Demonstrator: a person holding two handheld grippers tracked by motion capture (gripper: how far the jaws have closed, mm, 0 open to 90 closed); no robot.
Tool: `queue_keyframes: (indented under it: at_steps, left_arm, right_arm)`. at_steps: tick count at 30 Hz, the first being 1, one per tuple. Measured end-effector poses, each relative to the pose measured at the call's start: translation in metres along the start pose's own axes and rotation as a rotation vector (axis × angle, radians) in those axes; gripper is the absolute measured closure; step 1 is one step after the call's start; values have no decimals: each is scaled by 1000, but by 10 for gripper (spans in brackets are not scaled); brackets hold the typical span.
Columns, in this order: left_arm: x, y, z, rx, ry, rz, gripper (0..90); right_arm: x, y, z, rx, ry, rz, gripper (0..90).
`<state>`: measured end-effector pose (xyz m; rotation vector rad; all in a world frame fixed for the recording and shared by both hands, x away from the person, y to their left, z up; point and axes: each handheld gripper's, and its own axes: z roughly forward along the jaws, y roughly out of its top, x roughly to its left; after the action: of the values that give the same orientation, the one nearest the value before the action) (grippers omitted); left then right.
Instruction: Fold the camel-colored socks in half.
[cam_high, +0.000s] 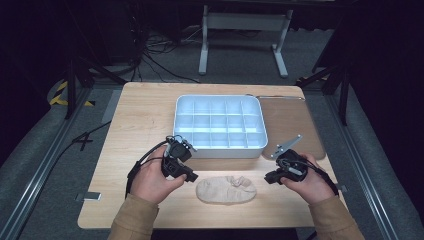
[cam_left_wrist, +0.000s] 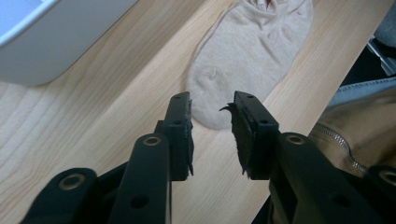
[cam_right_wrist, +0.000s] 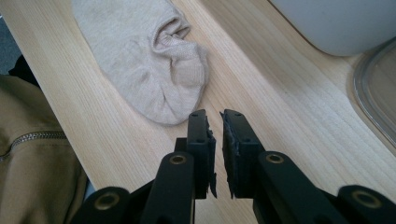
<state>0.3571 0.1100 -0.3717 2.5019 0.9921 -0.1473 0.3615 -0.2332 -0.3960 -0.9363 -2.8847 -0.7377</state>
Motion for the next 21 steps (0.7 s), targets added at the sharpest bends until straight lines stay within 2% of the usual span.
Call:
queue_keyframes:
  at_steps: [3,5,7,11,14,16,21]
  left_arm:
    - [-1,2,7,5,-6,-5,659]
    - [-1,6,18,38,-5,-11,649]
    - [0,7,24,46,8,-3,644]
    - [5,4,33,31,3,-57,621]
    - [8,3,39,29,23,-72,621]
    - [11,2,44,47,31,-89,623]
    - [12,2,56,77,27,-101,622]
  right_arm:
    - [1,-1,1,0,1,-2,819]
    - [2,-2,2,1,-3,-4,812]
    - [2,-2,3,2,-1,-6,804]
    - [4,-2,7,7,5,-13,799]
    - [5,-1,9,13,8,-14,797]
    - [6,0,12,18,9,-17,796]
    - [9,1,19,37,16,-27,786]
